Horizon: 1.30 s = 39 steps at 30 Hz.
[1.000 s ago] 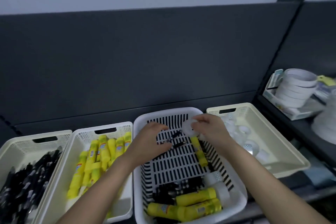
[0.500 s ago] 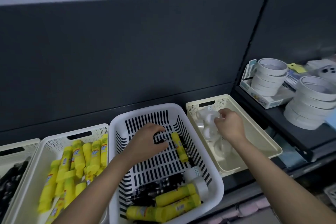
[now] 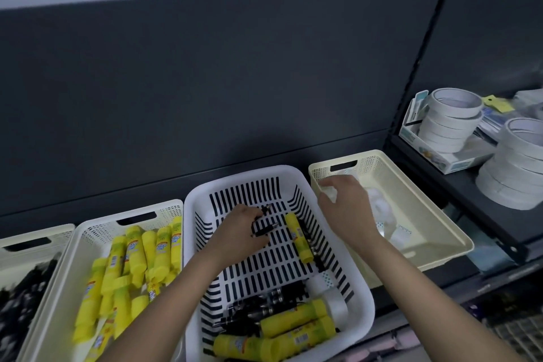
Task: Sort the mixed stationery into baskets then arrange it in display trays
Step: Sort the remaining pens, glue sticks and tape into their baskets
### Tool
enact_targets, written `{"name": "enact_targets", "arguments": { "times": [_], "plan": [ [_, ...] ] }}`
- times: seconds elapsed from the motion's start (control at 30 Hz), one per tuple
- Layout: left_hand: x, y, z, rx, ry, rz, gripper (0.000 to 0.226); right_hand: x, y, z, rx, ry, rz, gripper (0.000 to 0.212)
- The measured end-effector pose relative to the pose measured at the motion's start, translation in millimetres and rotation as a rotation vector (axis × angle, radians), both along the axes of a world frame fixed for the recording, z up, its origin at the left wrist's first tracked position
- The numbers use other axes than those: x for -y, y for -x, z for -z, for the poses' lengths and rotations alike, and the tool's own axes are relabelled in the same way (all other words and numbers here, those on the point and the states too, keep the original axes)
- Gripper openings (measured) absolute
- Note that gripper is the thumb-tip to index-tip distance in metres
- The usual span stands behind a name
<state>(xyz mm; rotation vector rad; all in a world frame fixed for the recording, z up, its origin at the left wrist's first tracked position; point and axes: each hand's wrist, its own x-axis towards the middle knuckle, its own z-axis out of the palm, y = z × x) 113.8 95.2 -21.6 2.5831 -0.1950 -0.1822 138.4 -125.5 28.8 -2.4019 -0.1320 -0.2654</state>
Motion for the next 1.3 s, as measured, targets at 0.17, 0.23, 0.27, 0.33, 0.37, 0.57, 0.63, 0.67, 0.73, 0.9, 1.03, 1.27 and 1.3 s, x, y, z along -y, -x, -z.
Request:
{"name": "enact_targets", "arguments": {
  "times": [0.17,0.23,0.27,0.33,0.37,0.57,0.63,0.67,0.73,0.9,1.03,1.27,1.3],
  "plan": [
    [-10.7,0.7,11.7,-0.086,-0.108,-0.069,0.039,-22.0,12.0,13.8,-0.026,0.003,-0.086,0.023],
    [-7.4,-3.4,10.4,-0.076,-0.132,-0.051,0.036,-22.9,13.3,15.7,-0.036,0.016,-0.106,0.020],
    [-6.4,-5.1,10.0,-0.068,-0.139,-0.041,0.034,-23.6,14.1,16.2,-0.039,0.027,-0.117,0.020],
    [-4.7,-8.0,8.5,-0.077,-0.147,-0.018,0.029,-24.4,14.0,16.4,-0.031,0.028,-0.127,0.020],
    [-3.1,-8.9,6.2,-0.089,-0.153,-0.012,0.029,-23.9,13.1,15.7,-0.029,0.018,-0.126,0.021],
    [4.1,-1.9,-3.4,-0.295,-0.134,0.123,0.043,-20.4,14.5,17.3,-0.062,-0.109,-0.071,0.018],
    [6.3,3.2,-8.6,-0.447,-0.069,0.182,0.065,-19.7,14.4,19.3,-0.071,-0.119,-0.054,0.018],
    [7.9,6.0,-10.7,-0.488,-0.082,0.215,0.081,-19.9,14.1,19.9,-0.073,-0.116,-0.047,0.018],
    [13.0,13.1,-11.0,-0.502,-0.196,0.291,0.105,-20.7,13.7,21.6,-0.067,-0.102,-0.036,0.018],
    [21.8,22.8,-4.8,-0.444,-0.348,0.337,0.121,-24.1,15.3,25.6,-0.025,-0.028,-0.033,0.017],
    [29.0,28.2,-2.9,-0.384,-0.427,0.330,0.120,-24.8,15.0,26.4,-0.002,-0.017,-0.020,0.016],
    [10.5,27.8,2.9,-0.065,-0.320,0.194,0.027,-24.6,18.6,23.7,0.015,-0.009,-0.046,0.016],
    [6.5,27.1,3.0,-0.059,-0.282,0.171,0.024,-24.9,19.2,22.9,0.017,-0.015,-0.047,0.017]
  ]
}}
